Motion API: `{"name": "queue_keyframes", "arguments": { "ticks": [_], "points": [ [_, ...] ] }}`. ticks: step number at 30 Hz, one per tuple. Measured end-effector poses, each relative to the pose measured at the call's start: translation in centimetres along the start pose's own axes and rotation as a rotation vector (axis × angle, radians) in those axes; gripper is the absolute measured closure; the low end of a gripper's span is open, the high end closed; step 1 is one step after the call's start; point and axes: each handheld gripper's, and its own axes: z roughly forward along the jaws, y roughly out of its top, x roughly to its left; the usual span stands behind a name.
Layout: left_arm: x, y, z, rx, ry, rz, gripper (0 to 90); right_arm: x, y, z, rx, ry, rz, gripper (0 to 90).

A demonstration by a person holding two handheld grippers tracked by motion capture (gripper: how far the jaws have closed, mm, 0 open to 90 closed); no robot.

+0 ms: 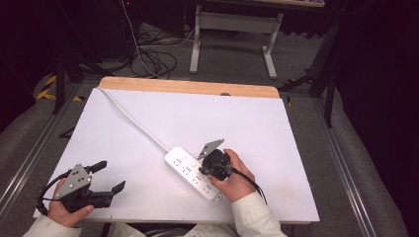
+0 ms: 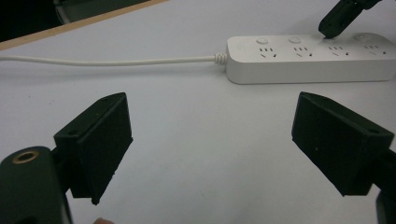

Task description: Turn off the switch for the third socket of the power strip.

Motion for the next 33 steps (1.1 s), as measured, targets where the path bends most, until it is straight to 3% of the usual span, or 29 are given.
{"name": "queue_keyframes", "arguments": {
  "ticks": [25,33],
  "points": [
    [-0.05,-0.01,0.01,0.004,0.0,-0.001,12.7,0.35,-0.16,0.33,0.003,-0.026,0.048,90.0],
    [-0.1,-0.01,0.02,0.004,0.001,-0.002,12.6,0.65,-0.31,0.3,0.001,-0.05,0.027,90.0]
  ]
}}
